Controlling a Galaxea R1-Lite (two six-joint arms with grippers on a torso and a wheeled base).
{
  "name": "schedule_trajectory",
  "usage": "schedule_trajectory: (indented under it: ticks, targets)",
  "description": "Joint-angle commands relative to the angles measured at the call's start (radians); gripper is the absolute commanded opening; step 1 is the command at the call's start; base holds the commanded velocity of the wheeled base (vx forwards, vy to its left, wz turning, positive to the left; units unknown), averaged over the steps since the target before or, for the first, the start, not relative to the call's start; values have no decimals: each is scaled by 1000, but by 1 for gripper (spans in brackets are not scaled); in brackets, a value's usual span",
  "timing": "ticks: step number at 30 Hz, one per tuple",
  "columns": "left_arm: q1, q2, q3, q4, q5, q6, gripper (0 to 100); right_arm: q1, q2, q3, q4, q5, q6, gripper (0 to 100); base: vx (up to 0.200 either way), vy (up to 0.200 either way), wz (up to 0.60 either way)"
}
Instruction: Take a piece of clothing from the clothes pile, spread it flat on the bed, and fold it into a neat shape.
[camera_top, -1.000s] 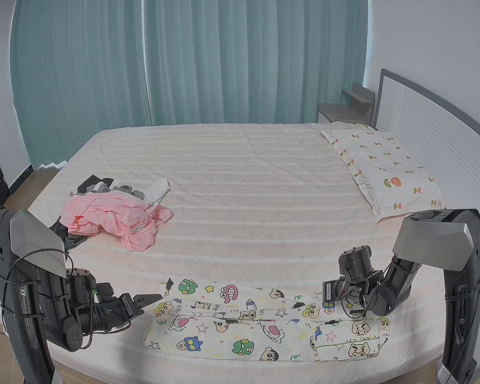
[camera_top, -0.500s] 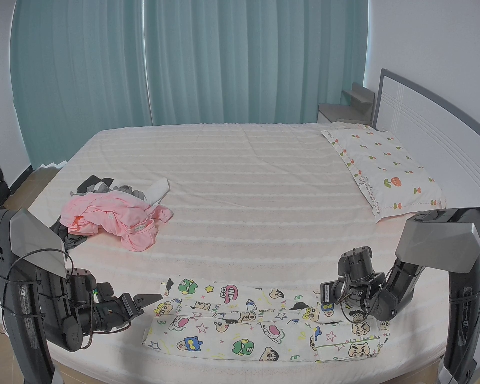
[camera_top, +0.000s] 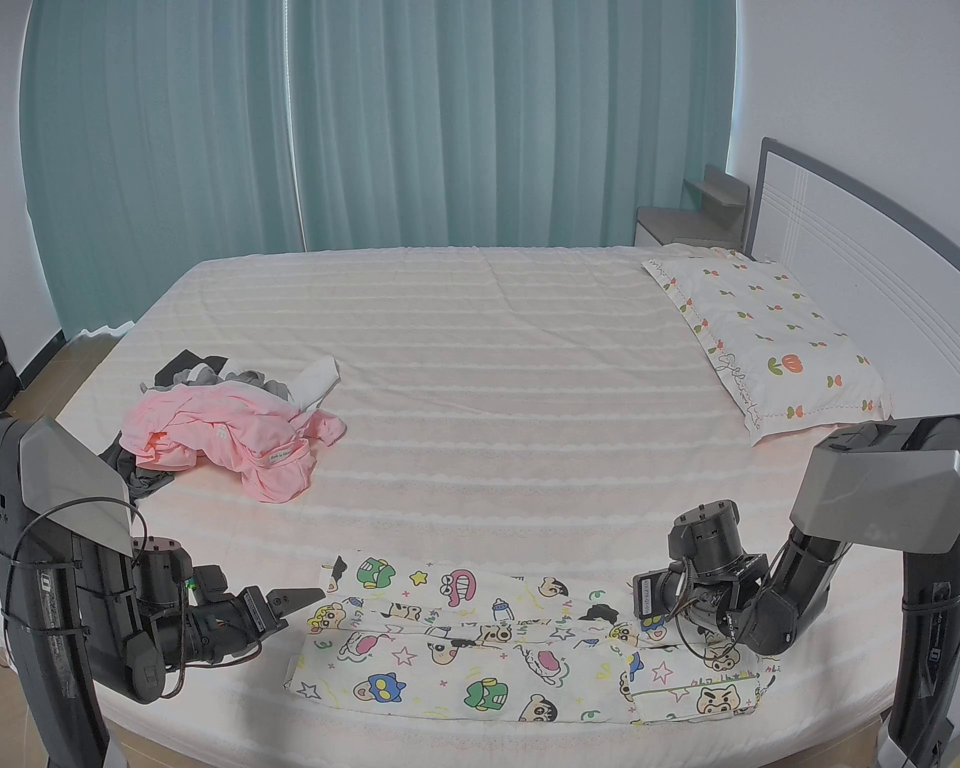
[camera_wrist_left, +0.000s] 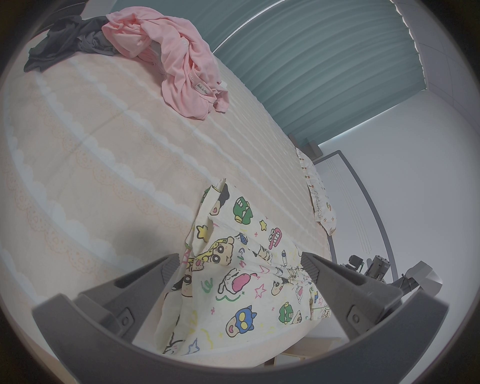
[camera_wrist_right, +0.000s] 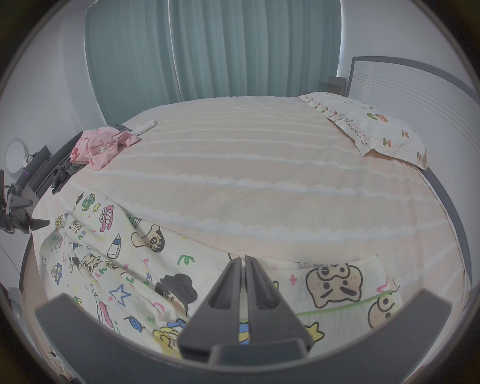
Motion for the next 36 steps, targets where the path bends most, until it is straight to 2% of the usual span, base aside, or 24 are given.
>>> schedule_trajectory:
  ticks: [1,18,19,25,29,34,36]
  targets:
    - [0,1,-1,-18,0,0,100,8,0,3,-28,0,1,0,0,0,0]
    - [0,8,0,-18,0,20,100,28,6,12,-43,-20,-1,0,0,0,0]
    - [0,8,0,-18,0,20,100,28,5,15,-42,-17,1,100,0,0,0]
    - [0,8,0,-18,0,20,100,45,-12,16,-36,-20,5,100,0,0,0]
    - [-1,8,0,-18,0,20,100,28,-63,52,-34,-23,13,100,0,0,0]
    - [-1,8,0,-18,0,20,100,-31,-81,144,-43,-9,128,100,0,0,0]
    - [-1,8,0,-18,0,20,100,-40,-77,150,-43,-9,142,100,0,0,0]
